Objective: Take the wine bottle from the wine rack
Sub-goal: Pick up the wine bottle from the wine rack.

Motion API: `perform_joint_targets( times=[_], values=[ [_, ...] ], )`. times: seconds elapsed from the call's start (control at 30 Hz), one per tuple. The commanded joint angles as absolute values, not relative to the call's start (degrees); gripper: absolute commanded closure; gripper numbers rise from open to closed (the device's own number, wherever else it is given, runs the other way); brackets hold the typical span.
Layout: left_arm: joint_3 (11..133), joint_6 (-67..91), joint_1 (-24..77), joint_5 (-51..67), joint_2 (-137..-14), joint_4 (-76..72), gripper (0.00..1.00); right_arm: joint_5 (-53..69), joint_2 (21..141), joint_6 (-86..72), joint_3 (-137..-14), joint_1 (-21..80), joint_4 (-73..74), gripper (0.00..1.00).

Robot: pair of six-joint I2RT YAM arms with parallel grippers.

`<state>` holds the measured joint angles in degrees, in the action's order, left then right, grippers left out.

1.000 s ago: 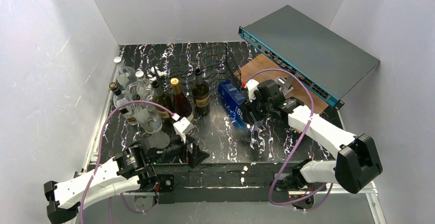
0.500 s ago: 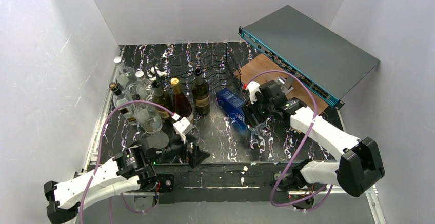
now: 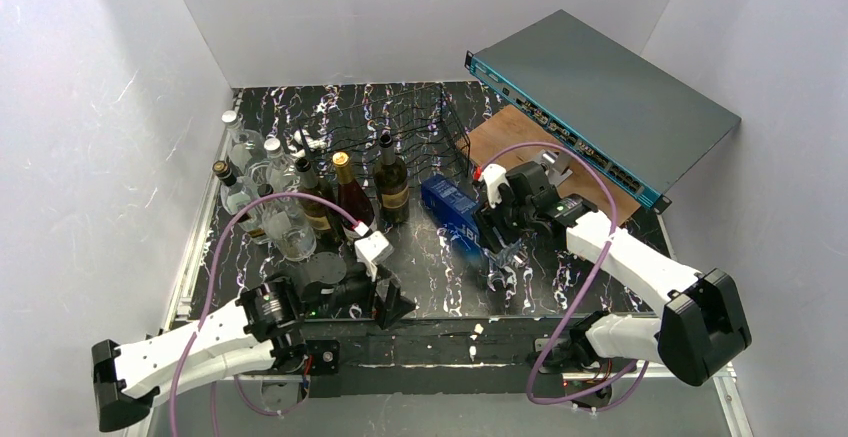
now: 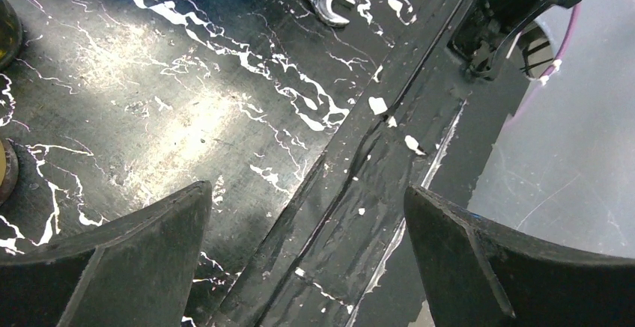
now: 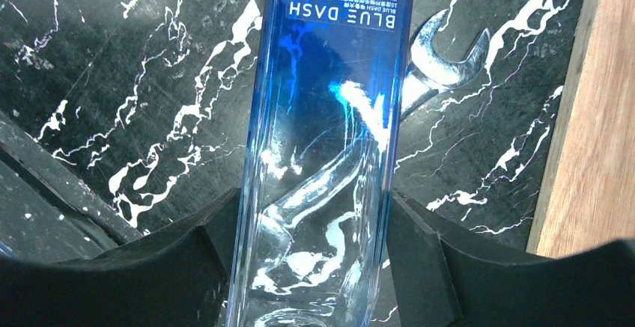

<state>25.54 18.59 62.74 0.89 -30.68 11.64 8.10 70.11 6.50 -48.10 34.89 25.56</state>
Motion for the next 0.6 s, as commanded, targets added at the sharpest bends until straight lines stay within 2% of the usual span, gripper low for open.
perform_joint_targets(
  times=[0.0, 0.57],
  values=[
    [25.7, 16.4, 62.8, 1.8, -33.2, 8.7, 0.01, 10.6, 69.7, 8.2, -47.6, 34.9, 22.9, 0.94],
    [22.6, 13.6, 62.8, 0.8, -34.5, 3.1, 0.01, 2.7, 74.6, 22.7, -45.2, 35.5, 22.1, 0.93]
  ],
)
